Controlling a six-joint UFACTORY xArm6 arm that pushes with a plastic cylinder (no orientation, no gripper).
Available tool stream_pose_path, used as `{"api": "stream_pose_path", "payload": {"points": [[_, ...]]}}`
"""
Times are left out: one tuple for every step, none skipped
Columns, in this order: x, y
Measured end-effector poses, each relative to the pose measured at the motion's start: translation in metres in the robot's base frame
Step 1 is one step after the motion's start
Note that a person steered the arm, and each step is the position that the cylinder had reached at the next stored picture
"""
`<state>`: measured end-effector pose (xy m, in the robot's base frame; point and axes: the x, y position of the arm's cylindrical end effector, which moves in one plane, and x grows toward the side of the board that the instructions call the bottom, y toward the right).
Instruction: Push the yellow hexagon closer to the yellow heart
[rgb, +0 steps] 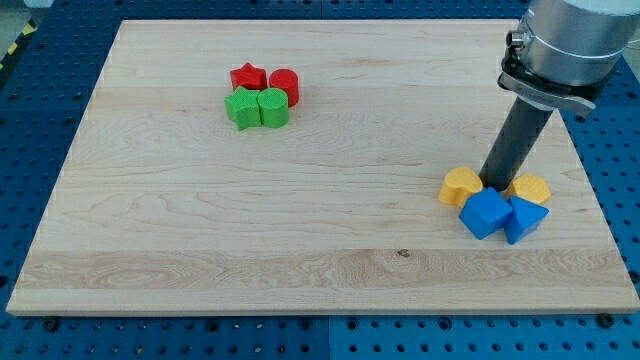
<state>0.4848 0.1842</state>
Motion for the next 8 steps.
{"api": "stream_pose_path", "payload": {"points": [[-0.026,-0.004],[-0.040,0.025],[-0.029,0.077],[0.003,0.111],[0.037,0.114],[0.052,0.108],[0.050,0.092],[0.042,0.081]]}}
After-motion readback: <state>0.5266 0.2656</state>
